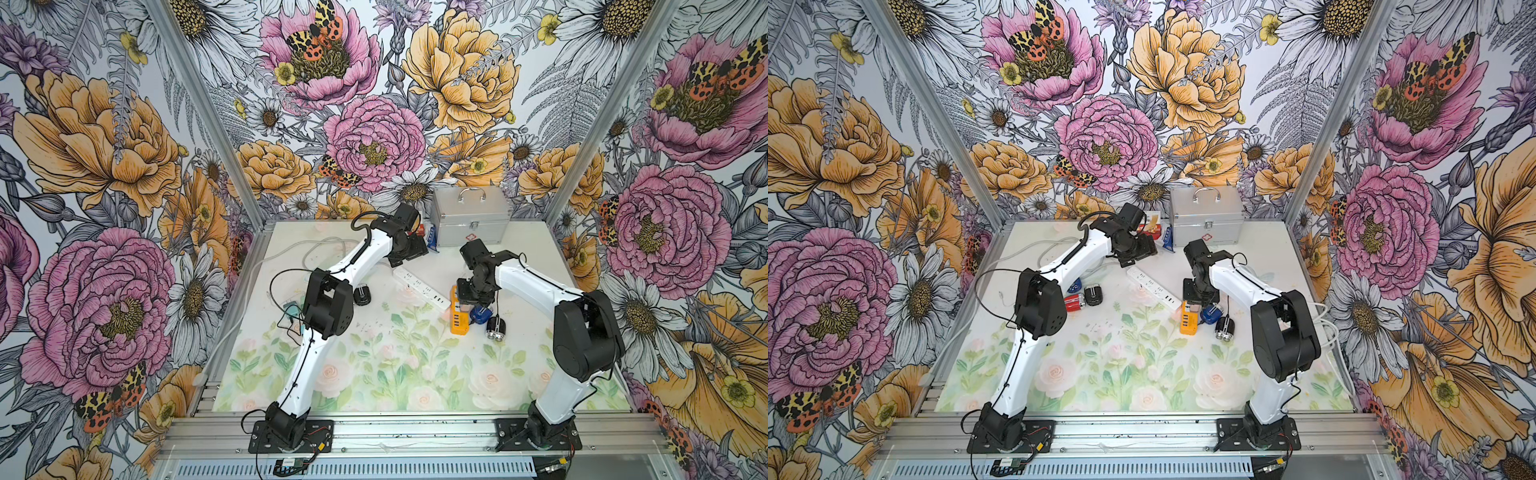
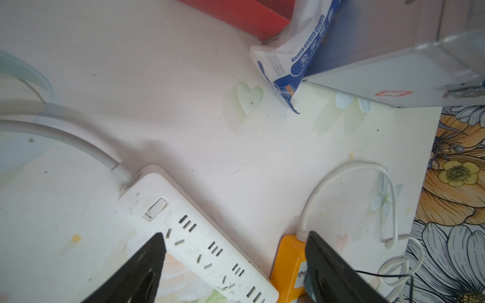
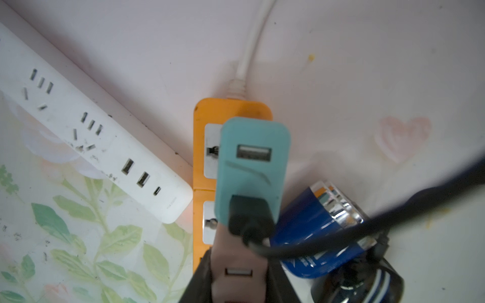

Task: Unplug the electric shaver
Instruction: Move the socket to the center of the board.

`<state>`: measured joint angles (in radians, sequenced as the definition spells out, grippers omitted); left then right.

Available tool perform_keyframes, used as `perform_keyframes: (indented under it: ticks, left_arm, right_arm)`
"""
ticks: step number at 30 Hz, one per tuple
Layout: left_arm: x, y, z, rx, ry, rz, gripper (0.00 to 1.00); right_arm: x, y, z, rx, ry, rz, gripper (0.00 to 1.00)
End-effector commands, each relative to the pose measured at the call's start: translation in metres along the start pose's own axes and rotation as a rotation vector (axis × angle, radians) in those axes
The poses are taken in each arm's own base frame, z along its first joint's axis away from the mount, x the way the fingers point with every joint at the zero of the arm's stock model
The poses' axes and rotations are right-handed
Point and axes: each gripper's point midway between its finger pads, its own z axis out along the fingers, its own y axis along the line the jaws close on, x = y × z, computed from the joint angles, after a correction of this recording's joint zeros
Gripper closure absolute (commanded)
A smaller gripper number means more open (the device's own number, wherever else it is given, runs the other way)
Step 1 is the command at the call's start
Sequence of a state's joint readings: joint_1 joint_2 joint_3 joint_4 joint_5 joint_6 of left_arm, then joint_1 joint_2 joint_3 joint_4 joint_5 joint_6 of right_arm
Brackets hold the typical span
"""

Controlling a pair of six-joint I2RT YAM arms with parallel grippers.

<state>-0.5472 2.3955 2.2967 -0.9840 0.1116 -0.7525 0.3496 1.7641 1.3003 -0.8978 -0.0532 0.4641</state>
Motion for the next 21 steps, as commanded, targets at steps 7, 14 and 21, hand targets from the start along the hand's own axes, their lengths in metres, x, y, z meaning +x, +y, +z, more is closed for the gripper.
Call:
perform_keyframes:
  ticks: [7,14,21]
  left_arm:
    - [-0.014,0.0,-0.004,0.006,-0.033,-0.009,0.16]
    - [-0.011,0.006,0.0,-0.015,-0.024,-0.034,0.17]
    - [-0.002,0.015,0.004,-0.042,0.003,-0.058,0.18]
  right_arm:
    - [-0.008,0.021,0.002,-0.073,-0.007,-0.121,0.81]
    - [-0.004,0.054,-0.002,-0.116,-0.02,-0.292,0.81]
    - [-0.002,0.075,-0.005,-0.125,-0.04,-0.394,0.81]
